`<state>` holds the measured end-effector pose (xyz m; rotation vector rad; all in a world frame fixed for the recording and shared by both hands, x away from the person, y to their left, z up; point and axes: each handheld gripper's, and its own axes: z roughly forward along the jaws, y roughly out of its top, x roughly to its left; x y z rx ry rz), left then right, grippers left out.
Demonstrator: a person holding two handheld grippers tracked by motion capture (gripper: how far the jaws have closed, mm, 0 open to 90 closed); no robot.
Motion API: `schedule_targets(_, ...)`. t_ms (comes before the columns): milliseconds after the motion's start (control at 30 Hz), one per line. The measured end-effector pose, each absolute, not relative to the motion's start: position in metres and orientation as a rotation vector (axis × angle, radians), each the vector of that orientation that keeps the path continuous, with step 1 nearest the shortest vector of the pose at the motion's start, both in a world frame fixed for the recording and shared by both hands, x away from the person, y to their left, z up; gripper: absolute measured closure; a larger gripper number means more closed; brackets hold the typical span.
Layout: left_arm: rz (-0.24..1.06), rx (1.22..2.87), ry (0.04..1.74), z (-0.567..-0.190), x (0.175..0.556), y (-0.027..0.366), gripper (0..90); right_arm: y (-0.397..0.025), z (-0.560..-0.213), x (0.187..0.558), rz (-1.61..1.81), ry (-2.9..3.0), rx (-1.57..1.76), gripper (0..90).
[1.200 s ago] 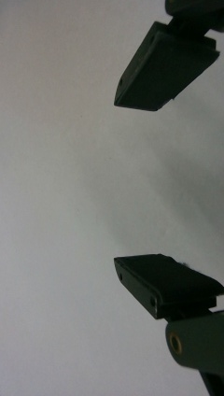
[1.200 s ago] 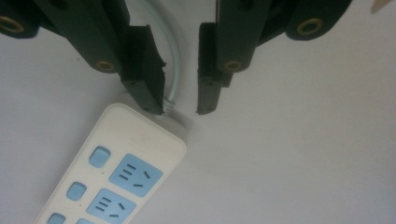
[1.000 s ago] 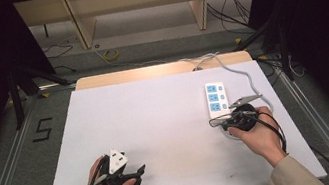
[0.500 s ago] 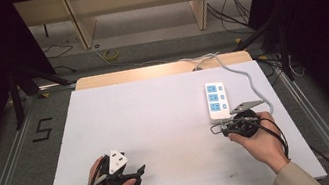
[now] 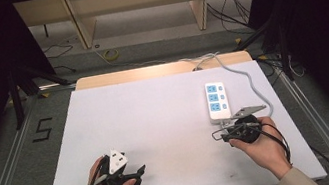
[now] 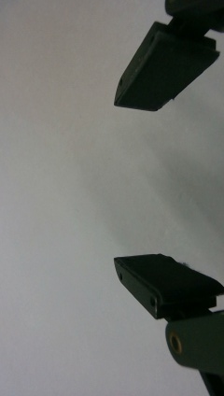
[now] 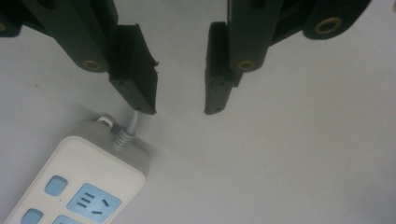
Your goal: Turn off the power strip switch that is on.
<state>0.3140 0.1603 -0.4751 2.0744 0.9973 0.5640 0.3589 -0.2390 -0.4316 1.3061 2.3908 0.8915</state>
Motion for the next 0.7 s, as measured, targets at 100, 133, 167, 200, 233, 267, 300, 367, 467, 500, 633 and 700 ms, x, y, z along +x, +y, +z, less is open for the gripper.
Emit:
schedule_targets(100,0.563,2.076,0.998,-0.475,0.314,0.16,18.6,-0.239,-0.432,0.356,0.894,2.394,1.301,63.7)
schedule_targets(133,0.562,2.076,0.997,-0.475,0.314,0.16,18.6,-0.239,-0.433,0.355,0.894,2.395,1.301,63.5)
schedule_targets(167,0.562,2.077,0.998,-0.475,0.314,0.16,18.6,-0.239,-0.433,0.355,0.896,2.396,1.296,63.2)
schedule_targets(200,0.56,2.077,0.998,-0.475,0.314,0.16,18.6,-0.239,-0.433,0.354,0.896,2.398,1.293,63.0)
schedule_targets(233,0.561,2.077,0.998,-0.475,0.314,0.16,18.6,-0.239,-0.433,0.353,0.899,2.399,1.294,62.7)
schedule_targets(267,0.562,2.077,0.998,-0.475,0.314,0.16,18.6,-0.24,-0.433,0.352,0.904,2.4,1.285,62.3)
schedule_targets(300,0.561,2.077,0.998,-0.475,0.314,0.16,18.6,-0.24,-0.434,0.351,0.909,2.4,1.282,62.0)
schedule_targets(367,0.561,2.078,0.999,-0.475,0.314,0.16,18.6,-0.241,-0.435,0.35,0.913,2.401,1.278,61.5)
schedule_targets(467,0.56,2.078,0.999,-0.475,0.314,0.16,18.6,-0.243,-0.436,0.347,0.923,2.401,1.272,60.9)
schedule_targets(500,0.56,2.08,0.999,-0.475,0.314,0.16,18.6,-0.243,-0.436,0.346,0.926,2.399,1.271,60.6)
schedule_targets(633,0.559,2.08,0.999,-0.476,0.314,0.16,18.5,-0.244,-0.439,0.343,0.936,2.394,1.265,59.6)
schedule_targets(700,0.559,2.081,1.0,-0.476,0.314,0.16,18.5,-0.245,-0.44,0.341,0.941,2.393,1.262,59.1)
